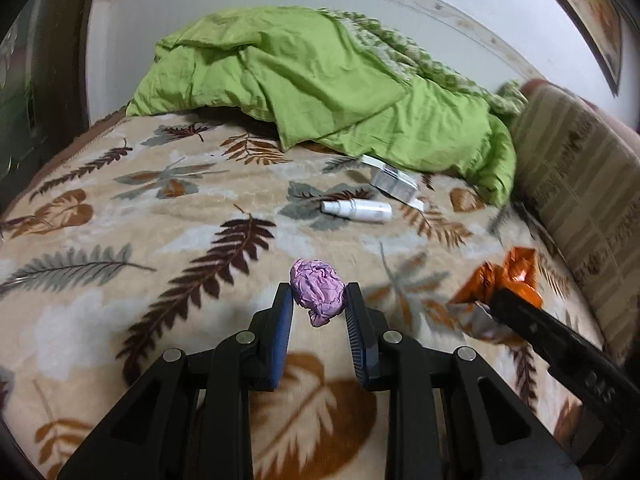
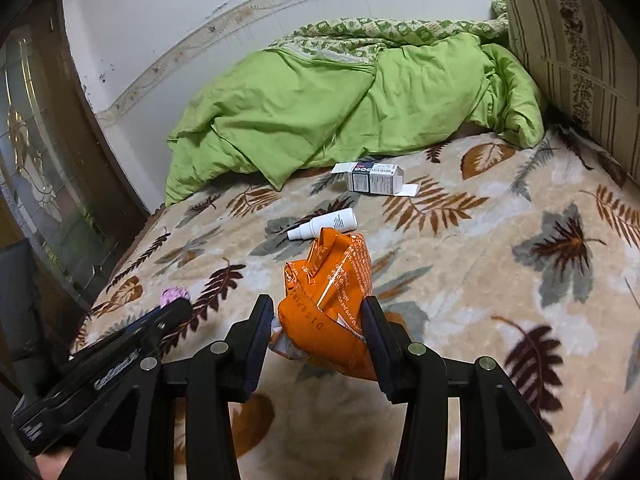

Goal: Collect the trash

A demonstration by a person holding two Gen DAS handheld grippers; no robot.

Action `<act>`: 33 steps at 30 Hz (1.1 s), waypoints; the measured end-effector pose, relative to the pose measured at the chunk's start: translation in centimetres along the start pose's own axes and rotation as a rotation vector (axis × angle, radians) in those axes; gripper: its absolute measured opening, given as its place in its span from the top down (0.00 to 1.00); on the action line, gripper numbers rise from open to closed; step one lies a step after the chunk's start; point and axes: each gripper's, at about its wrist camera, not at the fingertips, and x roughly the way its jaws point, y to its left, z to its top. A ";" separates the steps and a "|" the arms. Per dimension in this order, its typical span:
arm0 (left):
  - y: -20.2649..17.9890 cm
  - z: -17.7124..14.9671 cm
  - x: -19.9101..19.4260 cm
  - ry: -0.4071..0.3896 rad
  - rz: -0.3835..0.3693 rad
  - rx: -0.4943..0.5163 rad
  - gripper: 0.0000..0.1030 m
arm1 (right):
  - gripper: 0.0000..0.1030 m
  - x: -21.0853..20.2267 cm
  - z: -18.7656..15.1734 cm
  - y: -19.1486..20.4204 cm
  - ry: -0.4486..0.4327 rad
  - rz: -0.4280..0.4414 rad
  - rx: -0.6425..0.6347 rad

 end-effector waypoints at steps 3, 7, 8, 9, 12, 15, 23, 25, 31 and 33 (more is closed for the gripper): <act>-0.5 -1.3 -2.6 0.001 -0.012 0.046 0.76 | 0.53 -1.6 -1.1 0.4 -0.001 0.006 -0.008; -0.5 -3.6 -5.7 -0.008 -0.003 0.080 0.75 | 0.53 -3.4 -2.5 0.8 0.002 0.012 -0.026; -0.3 -4.4 -6.5 -0.009 -0.006 0.069 0.75 | 0.53 -3.9 -3.0 0.9 0.005 0.016 -0.032; 0.0 -4.9 -6.9 -0.009 -0.009 0.056 0.75 | 0.53 -4.3 -3.4 1.1 0.009 0.022 -0.038; 0.7 -6.2 -7.4 -0.007 0.002 0.023 0.75 | 0.53 -5.3 -4.3 1.5 0.010 0.043 -0.058; 1.3 -7.0 -7.1 0.003 0.021 0.006 0.75 | 0.53 -6.3 -5.4 2.1 0.008 0.041 -0.103; 1.6 -7.4 -6.3 0.001 0.025 0.007 0.75 | 0.53 -6.3 -6.1 1.8 0.034 0.037 -0.109; 1.5 -7.5 -6.1 0.005 0.020 0.012 0.75 | 0.53 -6.0 -6.1 1.9 0.039 0.036 -0.107; 1.5 -7.4 -5.6 0.013 0.008 0.002 0.75 | 0.53 -5.4 -6.2 2.2 0.054 0.034 -0.112; 1.5 -7.5 -5.3 0.018 0.006 0.001 0.75 | 0.53 -5.2 -6.2 2.2 0.056 0.036 -0.113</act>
